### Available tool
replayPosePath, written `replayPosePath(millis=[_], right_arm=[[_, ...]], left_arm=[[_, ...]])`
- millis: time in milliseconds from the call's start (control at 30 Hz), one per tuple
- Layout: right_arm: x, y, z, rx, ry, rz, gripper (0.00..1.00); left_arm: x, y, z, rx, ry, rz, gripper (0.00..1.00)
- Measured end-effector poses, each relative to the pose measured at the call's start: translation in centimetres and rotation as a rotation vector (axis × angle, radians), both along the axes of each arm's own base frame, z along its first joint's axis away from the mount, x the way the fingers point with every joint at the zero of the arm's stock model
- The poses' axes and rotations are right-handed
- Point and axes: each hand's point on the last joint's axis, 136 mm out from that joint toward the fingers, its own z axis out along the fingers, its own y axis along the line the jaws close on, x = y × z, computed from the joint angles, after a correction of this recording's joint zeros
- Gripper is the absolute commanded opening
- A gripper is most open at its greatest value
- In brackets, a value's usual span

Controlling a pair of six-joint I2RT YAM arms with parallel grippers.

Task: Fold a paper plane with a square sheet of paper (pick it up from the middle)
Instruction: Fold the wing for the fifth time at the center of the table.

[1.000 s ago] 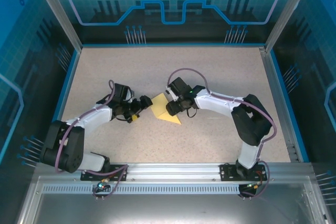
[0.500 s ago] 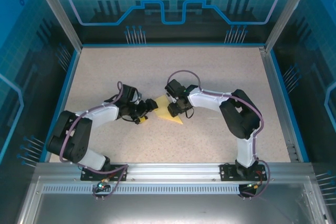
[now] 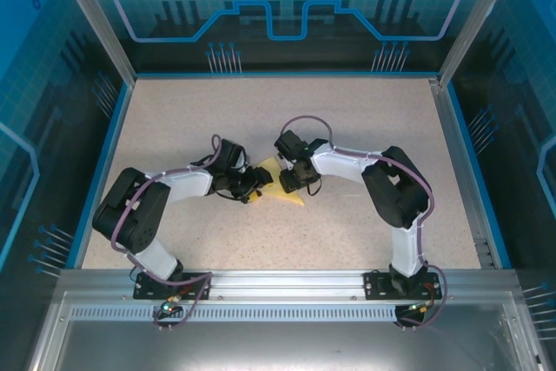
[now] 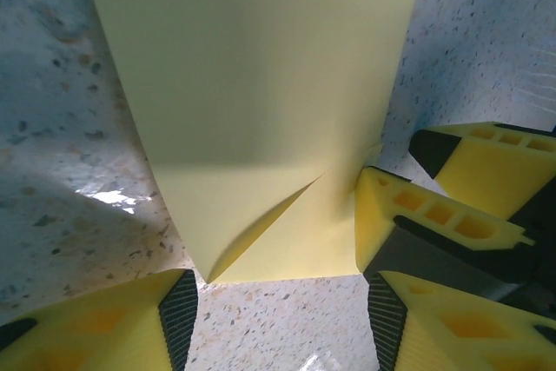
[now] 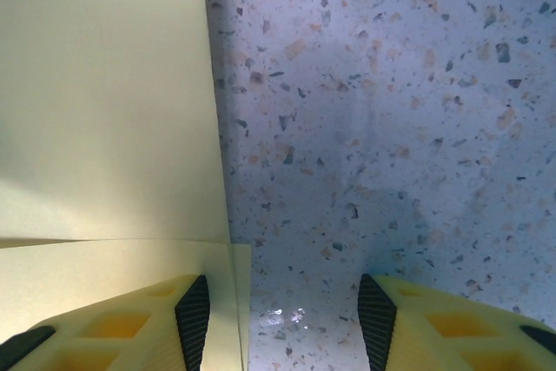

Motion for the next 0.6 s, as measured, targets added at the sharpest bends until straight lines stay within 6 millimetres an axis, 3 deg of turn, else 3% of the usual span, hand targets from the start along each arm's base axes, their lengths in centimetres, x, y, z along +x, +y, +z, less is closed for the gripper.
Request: replayPosePath(millis=[300, 600], right_arm=[[0.13, -0.02, 0.00, 0.031, 0.021, -0.020, 0.51], [0.16, -0.06, -0.07, 0.049, 0.030, -0.026, 0.51]], left_arm=[[0.03, -0.13, -0.62, -0.046, 0.044, 0.091, 0.51], [0.51, -0.36, -0.89, -0.091, 0.050, 0.147, 0.34]])
